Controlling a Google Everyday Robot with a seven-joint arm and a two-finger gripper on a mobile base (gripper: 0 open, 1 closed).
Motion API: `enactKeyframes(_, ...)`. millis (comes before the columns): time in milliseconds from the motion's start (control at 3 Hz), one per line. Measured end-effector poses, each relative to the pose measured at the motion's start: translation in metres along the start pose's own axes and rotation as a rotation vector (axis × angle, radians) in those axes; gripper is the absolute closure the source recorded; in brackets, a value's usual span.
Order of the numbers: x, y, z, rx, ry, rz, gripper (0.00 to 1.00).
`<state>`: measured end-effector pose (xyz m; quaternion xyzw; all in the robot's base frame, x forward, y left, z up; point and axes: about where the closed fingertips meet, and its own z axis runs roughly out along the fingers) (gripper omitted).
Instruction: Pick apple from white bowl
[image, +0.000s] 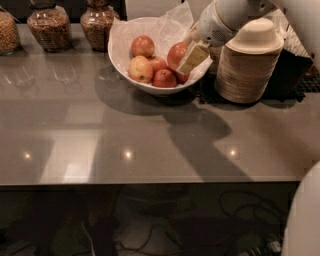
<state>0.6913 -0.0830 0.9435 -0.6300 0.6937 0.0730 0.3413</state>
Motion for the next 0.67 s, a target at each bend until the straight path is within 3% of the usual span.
enactKeyframes(333,0.0061,0.0347,-0.0445,-0.007,-0.079,-0.014,1.0)
enactKeyframes(667,0.0075,0.0387,-0.0497,-0.008,-0.088,-0.015,1.0)
